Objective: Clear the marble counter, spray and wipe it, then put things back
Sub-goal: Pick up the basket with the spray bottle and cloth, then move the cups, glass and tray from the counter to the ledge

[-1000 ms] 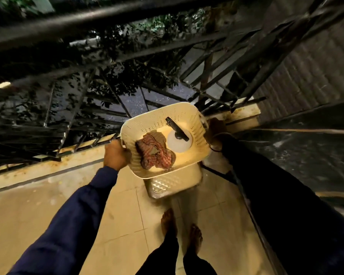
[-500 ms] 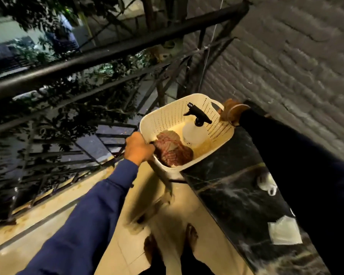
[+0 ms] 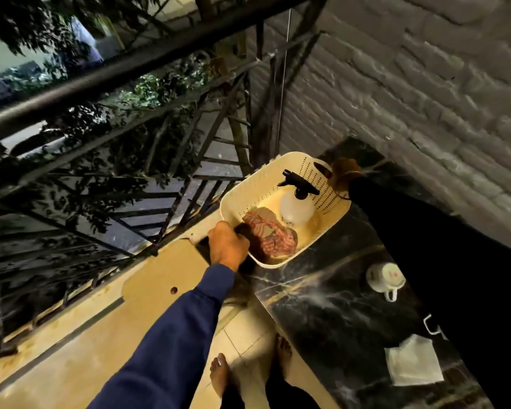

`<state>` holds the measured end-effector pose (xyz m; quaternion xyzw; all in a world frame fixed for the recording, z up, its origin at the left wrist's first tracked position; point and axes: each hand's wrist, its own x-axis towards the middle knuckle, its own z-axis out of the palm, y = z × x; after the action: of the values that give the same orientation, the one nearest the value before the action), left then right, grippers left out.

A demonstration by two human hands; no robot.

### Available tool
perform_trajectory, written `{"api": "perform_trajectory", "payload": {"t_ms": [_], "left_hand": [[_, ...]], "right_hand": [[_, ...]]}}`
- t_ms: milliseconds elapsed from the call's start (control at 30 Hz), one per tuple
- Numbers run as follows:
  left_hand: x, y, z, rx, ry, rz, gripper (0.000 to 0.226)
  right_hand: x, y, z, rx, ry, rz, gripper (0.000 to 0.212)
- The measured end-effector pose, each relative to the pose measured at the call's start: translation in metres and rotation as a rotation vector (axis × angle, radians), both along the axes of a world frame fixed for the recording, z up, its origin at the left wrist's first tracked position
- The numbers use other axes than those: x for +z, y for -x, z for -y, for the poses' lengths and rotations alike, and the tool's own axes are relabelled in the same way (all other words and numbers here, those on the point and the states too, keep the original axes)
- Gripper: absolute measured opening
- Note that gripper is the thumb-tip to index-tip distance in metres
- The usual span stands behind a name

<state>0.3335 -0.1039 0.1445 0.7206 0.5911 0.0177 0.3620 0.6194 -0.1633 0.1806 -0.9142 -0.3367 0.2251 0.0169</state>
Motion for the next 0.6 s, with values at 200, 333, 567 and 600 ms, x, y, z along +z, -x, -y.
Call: {"api": "perform_trajectory", "payload": {"t_ms": [200,333,567,600], "left_hand": [[-0.005,-0.004,-0.004,-0.028,-0.015,-0.034,0.026],[0.011,-0.007,0.003,-0.093,-0.111,-0.135,0.055],[0.074,-0.055,0.051,-0.302,-0.566,0.211,0.059],[0.083,-0.065,0.065,-0.35,-0.58,0.261,0.049]], "right_hand": [[-0.002,0.003,-0.004,-0.019,-0.063,-0.007,0.034],[0.013,0.003,0.008,0.025,-0.084,-0.079,0.033],[0.054,-0.024,0.087,-0.146,-0.232,-0.121,0.024],[0.057,-0.027,0.105,-0.18,-0.238,-0.113,0.023]]}}
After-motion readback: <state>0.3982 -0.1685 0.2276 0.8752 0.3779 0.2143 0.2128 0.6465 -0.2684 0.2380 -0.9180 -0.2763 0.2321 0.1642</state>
